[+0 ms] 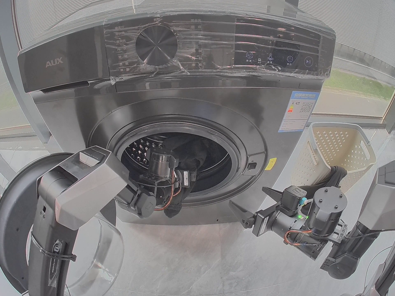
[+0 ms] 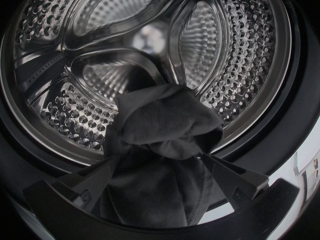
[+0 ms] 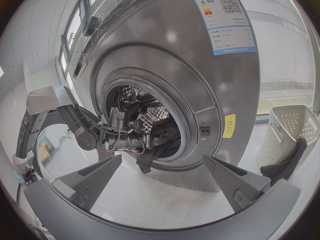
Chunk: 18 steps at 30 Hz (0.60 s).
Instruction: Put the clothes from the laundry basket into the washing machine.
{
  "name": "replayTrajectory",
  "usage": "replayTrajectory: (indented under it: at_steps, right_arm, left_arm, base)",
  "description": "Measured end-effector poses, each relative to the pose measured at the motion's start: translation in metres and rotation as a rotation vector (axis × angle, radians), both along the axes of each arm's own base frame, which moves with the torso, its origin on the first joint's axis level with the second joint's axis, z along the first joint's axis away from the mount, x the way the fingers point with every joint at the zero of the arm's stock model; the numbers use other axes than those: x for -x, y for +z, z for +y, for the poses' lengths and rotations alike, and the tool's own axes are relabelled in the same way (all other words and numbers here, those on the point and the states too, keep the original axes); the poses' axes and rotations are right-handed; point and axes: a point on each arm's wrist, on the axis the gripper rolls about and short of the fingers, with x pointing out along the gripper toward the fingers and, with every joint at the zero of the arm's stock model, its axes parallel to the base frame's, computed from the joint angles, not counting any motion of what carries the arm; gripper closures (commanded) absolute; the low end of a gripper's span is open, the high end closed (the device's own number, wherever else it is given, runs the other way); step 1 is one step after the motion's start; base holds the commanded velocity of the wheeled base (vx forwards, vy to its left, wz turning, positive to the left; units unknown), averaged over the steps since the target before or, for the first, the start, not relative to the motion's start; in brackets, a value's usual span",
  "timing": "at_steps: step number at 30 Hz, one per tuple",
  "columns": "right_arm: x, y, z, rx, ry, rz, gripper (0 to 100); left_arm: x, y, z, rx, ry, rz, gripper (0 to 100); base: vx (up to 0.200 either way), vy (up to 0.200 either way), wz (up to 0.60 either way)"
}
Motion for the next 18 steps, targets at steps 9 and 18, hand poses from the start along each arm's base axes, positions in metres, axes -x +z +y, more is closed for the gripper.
replayTrajectory:
  at_steps: [9, 18]
  right_arm:
    - [0.0, 0.0, 0.0, -0.001, 0.001, -0.001, 0]
    - [0.0, 0.0, 0.001, -0.001, 0.003, -0.002, 0]
  left_arm:
    - [0.0, -0.021, -0.001, -0.028, -0.009, 0.01, 100]
    - [-0.006, -0.029, -0.003, -0.022, -0.004, 0.005, 100]
  base:
    - [0.0, 0.0, 0.0]
    - [0.0, 0.0, 0.0]
